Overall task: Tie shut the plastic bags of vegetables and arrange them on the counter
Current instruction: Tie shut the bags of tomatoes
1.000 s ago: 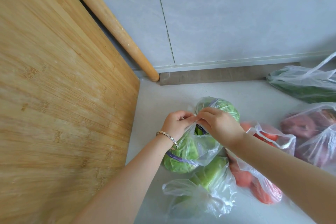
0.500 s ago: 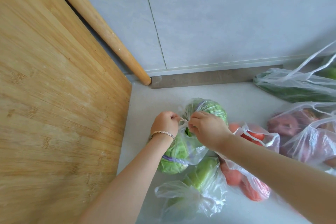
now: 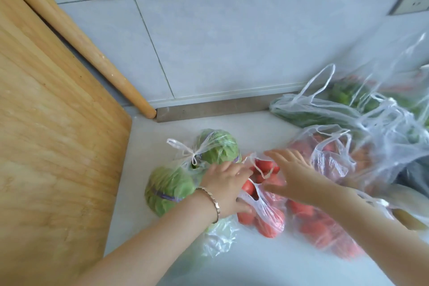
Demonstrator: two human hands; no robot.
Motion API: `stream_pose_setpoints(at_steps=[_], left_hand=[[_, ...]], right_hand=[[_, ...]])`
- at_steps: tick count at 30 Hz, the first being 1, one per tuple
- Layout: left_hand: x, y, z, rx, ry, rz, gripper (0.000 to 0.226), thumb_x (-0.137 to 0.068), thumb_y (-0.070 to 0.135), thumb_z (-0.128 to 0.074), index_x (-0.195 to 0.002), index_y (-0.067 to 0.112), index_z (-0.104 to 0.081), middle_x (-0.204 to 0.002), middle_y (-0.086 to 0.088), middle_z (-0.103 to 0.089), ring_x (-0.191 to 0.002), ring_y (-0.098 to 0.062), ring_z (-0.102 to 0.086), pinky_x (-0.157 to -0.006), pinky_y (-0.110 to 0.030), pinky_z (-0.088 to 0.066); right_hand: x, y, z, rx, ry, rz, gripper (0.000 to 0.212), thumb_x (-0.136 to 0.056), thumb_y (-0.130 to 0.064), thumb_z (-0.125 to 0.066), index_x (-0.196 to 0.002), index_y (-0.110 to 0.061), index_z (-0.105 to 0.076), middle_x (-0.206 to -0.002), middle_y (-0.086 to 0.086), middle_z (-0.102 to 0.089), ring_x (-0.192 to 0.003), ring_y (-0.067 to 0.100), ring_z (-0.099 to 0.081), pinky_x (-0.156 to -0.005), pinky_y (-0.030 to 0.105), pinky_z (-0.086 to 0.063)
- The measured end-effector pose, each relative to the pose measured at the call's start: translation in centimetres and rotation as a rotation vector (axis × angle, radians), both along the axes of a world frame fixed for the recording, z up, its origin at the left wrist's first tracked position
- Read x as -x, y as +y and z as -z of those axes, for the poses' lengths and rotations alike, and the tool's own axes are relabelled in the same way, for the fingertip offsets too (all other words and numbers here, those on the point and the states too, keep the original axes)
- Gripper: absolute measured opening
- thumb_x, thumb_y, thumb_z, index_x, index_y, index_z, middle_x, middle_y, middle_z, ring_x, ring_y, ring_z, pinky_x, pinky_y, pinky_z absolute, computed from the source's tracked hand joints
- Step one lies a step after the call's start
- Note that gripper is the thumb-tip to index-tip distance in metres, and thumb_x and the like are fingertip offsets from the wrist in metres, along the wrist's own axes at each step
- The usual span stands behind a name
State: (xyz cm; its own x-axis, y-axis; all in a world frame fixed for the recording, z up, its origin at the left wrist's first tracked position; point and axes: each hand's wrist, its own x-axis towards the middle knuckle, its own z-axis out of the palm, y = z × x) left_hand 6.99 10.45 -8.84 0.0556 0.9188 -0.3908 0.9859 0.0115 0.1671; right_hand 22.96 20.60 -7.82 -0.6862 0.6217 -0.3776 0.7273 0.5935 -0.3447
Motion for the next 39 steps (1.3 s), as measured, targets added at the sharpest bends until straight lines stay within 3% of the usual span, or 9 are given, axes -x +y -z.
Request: stream_pose_setpoints(at_steps=[2, 4, 6, 13, 18, 21, 26, 35, 39], left_hand=[[-1.1, 0.0, 0.5, 0.113, 0.045, -0.178, 0.069, -0.080, 0.047, -0.059, -0.136, 0.021, -0.028, -0.139, -0.008, -0.041, -0.125, -0.029, -0.042, -0.101, -0.040, -0.036], [-1.5, -0.3, 0.4, 0.110, -0.089, -0.392, 0.037, -0.088, 0.035, -0.053, -0.117, 0.012, -0.047, -0.118, -0.011, -0.059, -0.105, -0.029, -0.057, -0.086, -0.036, -0.046], [-1.6, -0.8, -0.2, 0.013, -0.246, -0.521, 0.023, -0.092, 0.027, -0.047, -0.099, 0.008, -0.057, -0.102, -0.011, -0.065, -0.089, -0.027, -0.060, -0.073, -0.030, -0.045], [-2.4, -2.7, -1.4, -0.543, -0.518, -0.791, 0.017, -0.091, 0.019, -0.049, -0.090, 0.013, -0.065, -0.080, -0.004, -0.066, -0.073, -0.020, -0.060, -0.067, -0.029, -0.047], [-3.9, -3.0, -0.8, -0.475, -1.293, -1.427, 0.034, -0.094, 0.018, -0.046, -0.061, 0.008, -0.051, -0.051, -0.003, -0.062, -0.055, -0.018, -0.063, -0.059, -0.033, -0.058], [-1.9, -4.1, 0.0, -0.437, -1.414, -1.580, 0.033, -0.094, 0.005, -0.038, -0.064, 0.013, -0.049, -0.030, 0.004, -0.046, -0.044, -0.012, -0.046, -0.063, -0.033, -0.050], [1.4, -6.5, 0.9, -0.419, -1.165, -1.319, 0.059, -0.094, 0.008, -0.039, -0.037, 0.020, -0.050, -0.028, 0.004, -0.038, -0.028, -0.007, -0.031, -0.052, -0.025, -0.028], [1.5, -6.9, -1.6, -0.376, -0.977, -0.889, 0.025, -0.069, 0.012, -0.040, -0.045, 0.010, -0.035, -0.042, 0.005, -0.030, -0.043, -0.007, -0.027, -0.042, -0.013, -0.025], [-0.3, -6.3, -2.8, -0.267, -0.917, -0.690, 0.035, -0.070, 0.029, -0.055, -0.041, 0.021, -0.035, -0.058, 0.004, -0.039, -0.051, -0.004, -0.034, -0.053, -0.014, -0.029]], right_hand=[[-0.7, -0.6, 1.5, -0.011, 0.034, 0.022, 0.046, -0.088, -0.039, -0.053, -0.129, -0.021, -0.044, -0.129, 0.000, -0.048, -0.127, 0.019, -0.036, -0.109, 0.037, -0.027], [-1.1, -1.2, 1.8, -0.006, 0.218, 0.080, 0.016, -0.092, -0.027, -0.049, -0.084, -0.018, -0.059, -0.086, 0.000, -0.055, -0.097, 0.023, -0.053, -0.087, 0.033, -0.037], [-1.5, -1.6, 1.4, 0.040, 0.352, 0.159, 0.039, -0.093, -0.020, -0.046, -0.055, -0.019, -0.039, -0.061, -0.001, -0.042, -0.066, 0.021, -0.047, -0.066, 0.031, -0.031], [-2.3, -2.4, -1.1, 0.043, 0.584, 0.275, 0.044, -0.091, -0.018, -0.050, -0.052, -0.013, -0.030, -0.049, 0.000, -0.029, -0.047, 0.011, -0.025, -0.049, 0.021, -0.027], [-2.6, -4.4, -0.6, 0.074, 0.589, 0.204, 0.045, -0.089, -0.020, -0.052, -0.052, -0.017, -0.028, -0.049, -0.004, -0.027, -0.049, 0.009, -0.034, -0.051, 0.020, -0.028], [-2.9, -5.0, -0.9, 0.143, 0.595, 0.202, 0.040, -0.090, -0.024, -0.051, -0.055, -0.012, -0.036, -0.050, -0.004, -0.029, -0.050, 0.011, -0.029, -0.050, 0.022, -0.027], [-2.9, -5.8, -2.0, 0.235, 0.567, 0.178, 0.042, -0.091, -0.028, -0.049, -0.063, 0.003, -0.043, -0.058, 0.007, -0.038, -0.054, 0.012, -0.030, -0.053, 0.026, -0.027], [-4.0, -6.4, -2.3, 0.341, 0.569, 0.232, 0.038, -0.089, -0.026, -0.052, -0.059, -0.008, -0.039, -0.056, -0.002, -0.035, -0.052, 0.006, -0.030, -0.051, 0.020, -0.028], [-4.0, -5.0, -1.3, 0.403, 0.760, 0.344, 0.025, -0.090, -0.016, -0.053, -0.065, -0.015, -0.056, -0.088, -0.008, -0.052, -0.077, 0.002, -0.053, -0.067, 0.010, -0.041]])
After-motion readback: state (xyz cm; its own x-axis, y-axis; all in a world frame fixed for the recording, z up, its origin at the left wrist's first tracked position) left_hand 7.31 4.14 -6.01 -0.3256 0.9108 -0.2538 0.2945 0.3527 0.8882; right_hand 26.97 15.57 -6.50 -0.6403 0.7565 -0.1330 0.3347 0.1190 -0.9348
